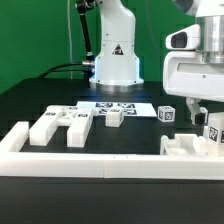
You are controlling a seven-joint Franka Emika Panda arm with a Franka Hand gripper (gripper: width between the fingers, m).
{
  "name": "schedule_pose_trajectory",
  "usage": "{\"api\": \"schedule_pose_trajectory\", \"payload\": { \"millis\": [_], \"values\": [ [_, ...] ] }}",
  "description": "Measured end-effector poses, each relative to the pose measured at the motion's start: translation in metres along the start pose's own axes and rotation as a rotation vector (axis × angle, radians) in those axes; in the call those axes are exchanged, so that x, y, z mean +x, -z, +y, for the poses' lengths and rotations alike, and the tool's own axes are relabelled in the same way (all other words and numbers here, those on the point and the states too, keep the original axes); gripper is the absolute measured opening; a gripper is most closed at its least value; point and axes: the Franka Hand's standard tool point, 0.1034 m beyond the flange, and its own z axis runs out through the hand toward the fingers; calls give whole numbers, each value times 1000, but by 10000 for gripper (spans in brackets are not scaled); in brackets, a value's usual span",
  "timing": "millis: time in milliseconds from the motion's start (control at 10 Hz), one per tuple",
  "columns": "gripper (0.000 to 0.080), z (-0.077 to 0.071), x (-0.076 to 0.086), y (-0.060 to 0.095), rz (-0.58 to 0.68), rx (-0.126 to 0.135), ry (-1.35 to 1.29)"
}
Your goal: Assemble chair
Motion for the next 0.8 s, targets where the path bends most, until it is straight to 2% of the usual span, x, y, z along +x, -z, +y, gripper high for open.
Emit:
{"api": "schedule_pose_trajectory", "payload": {
  "millis": [800],
  "values": [
    [649,-2,0,2,4,0,611]
  ]
}}
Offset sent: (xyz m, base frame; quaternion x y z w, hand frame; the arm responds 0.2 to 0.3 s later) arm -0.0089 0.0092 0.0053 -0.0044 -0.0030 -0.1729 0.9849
